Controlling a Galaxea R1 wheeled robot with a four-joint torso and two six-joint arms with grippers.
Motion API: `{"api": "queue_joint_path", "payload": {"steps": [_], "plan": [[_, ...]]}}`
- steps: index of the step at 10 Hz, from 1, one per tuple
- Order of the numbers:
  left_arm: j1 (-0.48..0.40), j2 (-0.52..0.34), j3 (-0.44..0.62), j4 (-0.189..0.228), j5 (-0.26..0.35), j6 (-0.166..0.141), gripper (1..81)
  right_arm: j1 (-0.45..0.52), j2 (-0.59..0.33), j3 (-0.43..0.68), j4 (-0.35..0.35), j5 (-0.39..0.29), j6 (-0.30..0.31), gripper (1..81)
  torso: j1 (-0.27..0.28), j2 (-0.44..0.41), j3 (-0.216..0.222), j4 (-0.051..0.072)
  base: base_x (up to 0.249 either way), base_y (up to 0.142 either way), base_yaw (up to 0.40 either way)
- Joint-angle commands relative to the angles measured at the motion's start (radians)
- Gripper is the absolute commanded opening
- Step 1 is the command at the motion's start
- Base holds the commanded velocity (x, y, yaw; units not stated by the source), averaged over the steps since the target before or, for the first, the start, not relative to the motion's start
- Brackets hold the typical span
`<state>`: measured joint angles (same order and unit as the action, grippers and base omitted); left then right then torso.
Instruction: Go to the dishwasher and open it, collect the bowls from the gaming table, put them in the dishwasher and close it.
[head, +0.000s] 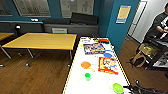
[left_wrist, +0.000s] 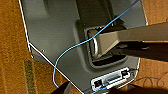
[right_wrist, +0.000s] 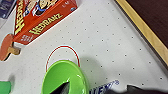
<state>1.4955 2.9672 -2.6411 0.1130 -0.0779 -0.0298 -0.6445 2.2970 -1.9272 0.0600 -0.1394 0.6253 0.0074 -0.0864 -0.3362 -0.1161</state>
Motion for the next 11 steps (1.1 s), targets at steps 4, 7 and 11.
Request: {"api": "queue_joint_path", "payload": {"steps": [4,7,11], "plan": [[-0.016,0.003,0.001,-0.001,0.066,-0.002,81.1,0.104,0.021,-0.047,0.017,-0.017,0.033,81.1,0.0,0.0,0.0,0.0,0.0,0.0,0.0],[-0.016,0.004,0.001,-0.001,0.066,-0.002,81.1,0.094,0.034,-0.05,0.017,-0.016,0.039,81.1,0.0,0.0,0.0,0.0,0.0,0.0,0.0],[-0.017,0.003,0.001,-0.001,0.066,-0.002,81.1,0.076,0.072,-0.079,0.017,0.015,0.05,81.1,0.0,0.0,0.0,0.0,0.0,0.0,0.0]]}}
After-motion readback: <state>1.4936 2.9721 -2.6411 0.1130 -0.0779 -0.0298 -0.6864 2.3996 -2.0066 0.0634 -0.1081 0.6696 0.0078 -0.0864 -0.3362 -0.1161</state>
